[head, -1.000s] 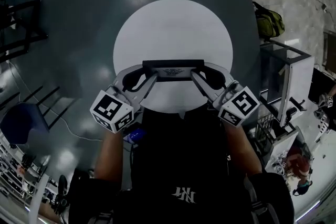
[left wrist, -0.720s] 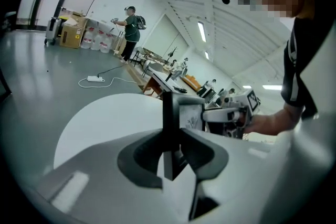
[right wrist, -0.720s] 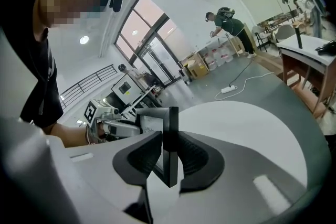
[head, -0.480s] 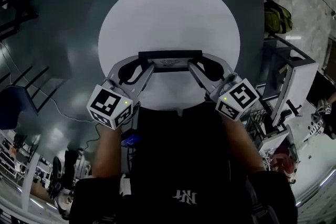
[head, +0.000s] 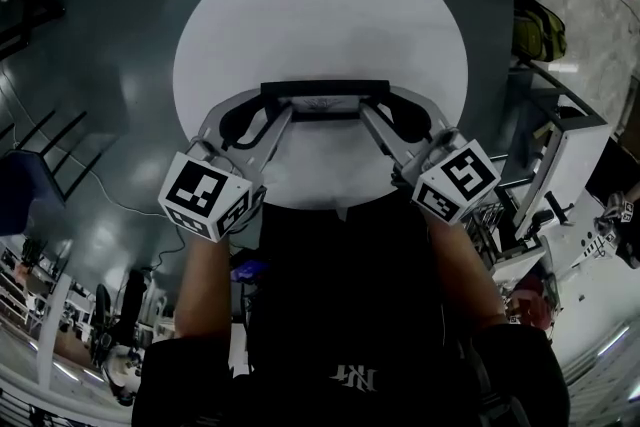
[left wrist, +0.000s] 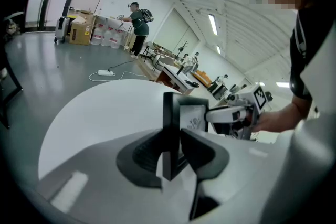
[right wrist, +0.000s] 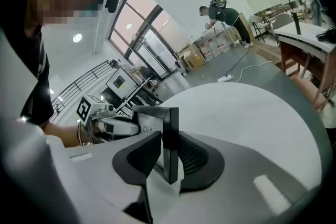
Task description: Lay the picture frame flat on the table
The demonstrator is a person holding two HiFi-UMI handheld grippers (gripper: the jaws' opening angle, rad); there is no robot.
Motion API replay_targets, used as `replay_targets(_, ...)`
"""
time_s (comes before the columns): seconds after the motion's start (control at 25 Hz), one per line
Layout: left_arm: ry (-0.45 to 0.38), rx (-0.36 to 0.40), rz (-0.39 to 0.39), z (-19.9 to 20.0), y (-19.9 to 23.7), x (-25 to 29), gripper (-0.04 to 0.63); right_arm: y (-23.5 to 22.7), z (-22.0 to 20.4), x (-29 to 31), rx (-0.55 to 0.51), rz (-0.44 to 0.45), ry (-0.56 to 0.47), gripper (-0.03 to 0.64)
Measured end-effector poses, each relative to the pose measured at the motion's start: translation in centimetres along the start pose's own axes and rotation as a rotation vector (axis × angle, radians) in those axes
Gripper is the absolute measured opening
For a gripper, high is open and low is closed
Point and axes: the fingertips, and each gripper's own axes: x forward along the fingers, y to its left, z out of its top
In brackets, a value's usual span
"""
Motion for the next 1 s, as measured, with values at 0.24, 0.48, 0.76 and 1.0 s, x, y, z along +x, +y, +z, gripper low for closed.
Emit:
replay_targets(0.24,0.002,0.002,0.018,-0.4,0.2,0.6,0.11,-0.6,-0.3,0.3,-0.004,0.001,0.012,0.081)
replay_targets(0.48,-0.006,-0.01,0.034,-0.8,0.6,1.1,0.112,-1.1,-0.4,0.6,-0.023,0.002,0.012,0.081)
replay_targets(0.76,-0.013,-0.024,0.072,-1.3,1.2,1.9,0.12,-1.7,-0.5,1.1,-0.079,-0.007,0.012,0.084)
replay_targets(1.0,-0.021,0.027,0.127,-1.1,2.2,2.0,0.13,-2.2,-0.5,2.1,-0.141,-0.054,0.034,0.112)
